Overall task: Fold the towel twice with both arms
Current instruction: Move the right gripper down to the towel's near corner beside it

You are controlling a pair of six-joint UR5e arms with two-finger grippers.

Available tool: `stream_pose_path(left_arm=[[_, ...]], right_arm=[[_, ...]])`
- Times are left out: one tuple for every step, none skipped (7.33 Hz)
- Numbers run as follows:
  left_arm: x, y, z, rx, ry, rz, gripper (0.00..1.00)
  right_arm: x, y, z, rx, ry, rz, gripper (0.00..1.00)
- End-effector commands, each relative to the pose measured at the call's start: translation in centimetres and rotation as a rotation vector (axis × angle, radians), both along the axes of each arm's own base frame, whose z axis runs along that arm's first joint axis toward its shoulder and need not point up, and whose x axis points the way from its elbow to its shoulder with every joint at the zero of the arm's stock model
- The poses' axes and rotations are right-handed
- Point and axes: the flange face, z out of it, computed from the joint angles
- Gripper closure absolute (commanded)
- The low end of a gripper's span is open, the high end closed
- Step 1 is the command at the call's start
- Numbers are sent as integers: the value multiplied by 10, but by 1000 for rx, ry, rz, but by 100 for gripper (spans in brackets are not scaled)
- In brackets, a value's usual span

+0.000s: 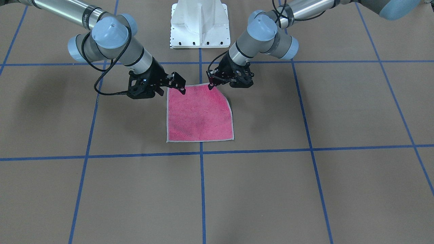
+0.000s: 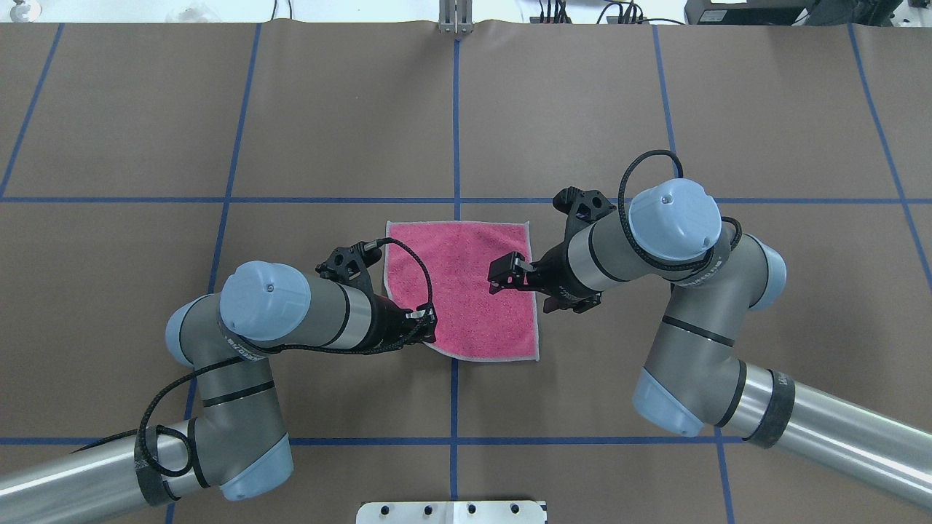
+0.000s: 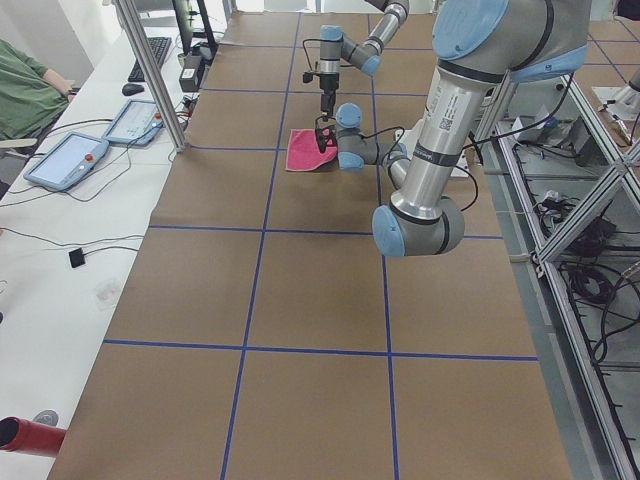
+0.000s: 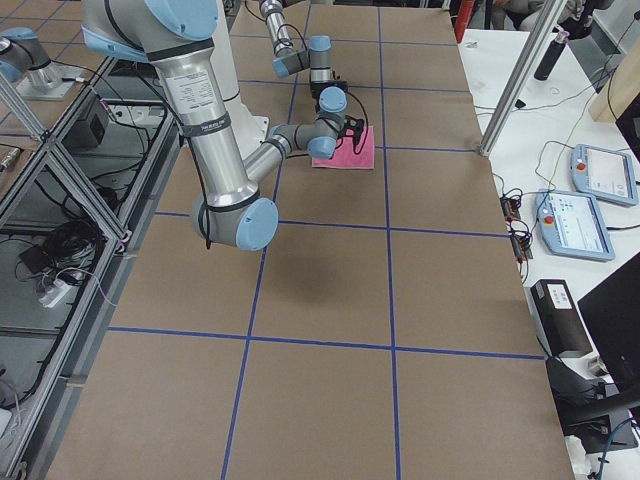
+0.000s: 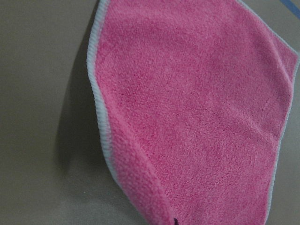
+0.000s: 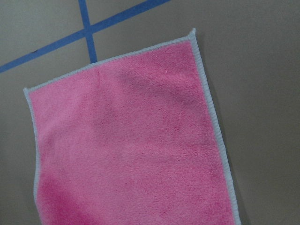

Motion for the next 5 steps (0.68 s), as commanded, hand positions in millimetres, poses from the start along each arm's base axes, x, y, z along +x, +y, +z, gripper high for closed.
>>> stream_pose_path(left_arm=[[1, 1, 0, 0, 0, 2, 100], [1, 1, 0, 0, 0, 2, 100], [1, 1, 0, 0, 0, 2, 100], [1, 1, 0, 0, 0, 2, 100], [1, 1, 1, -1, -2, 2, 100]], right_arm=[[-9, 10, 1, -5, 4, -16, 1], [-12, 13, 4, -8, 9, -24, 2], [-14, 16, 6, -9, 12, -28, 8], [-19, 22, 10, -9, 19, -34, 12], [-27, 28, 11, -1, 27, -29, 12]])
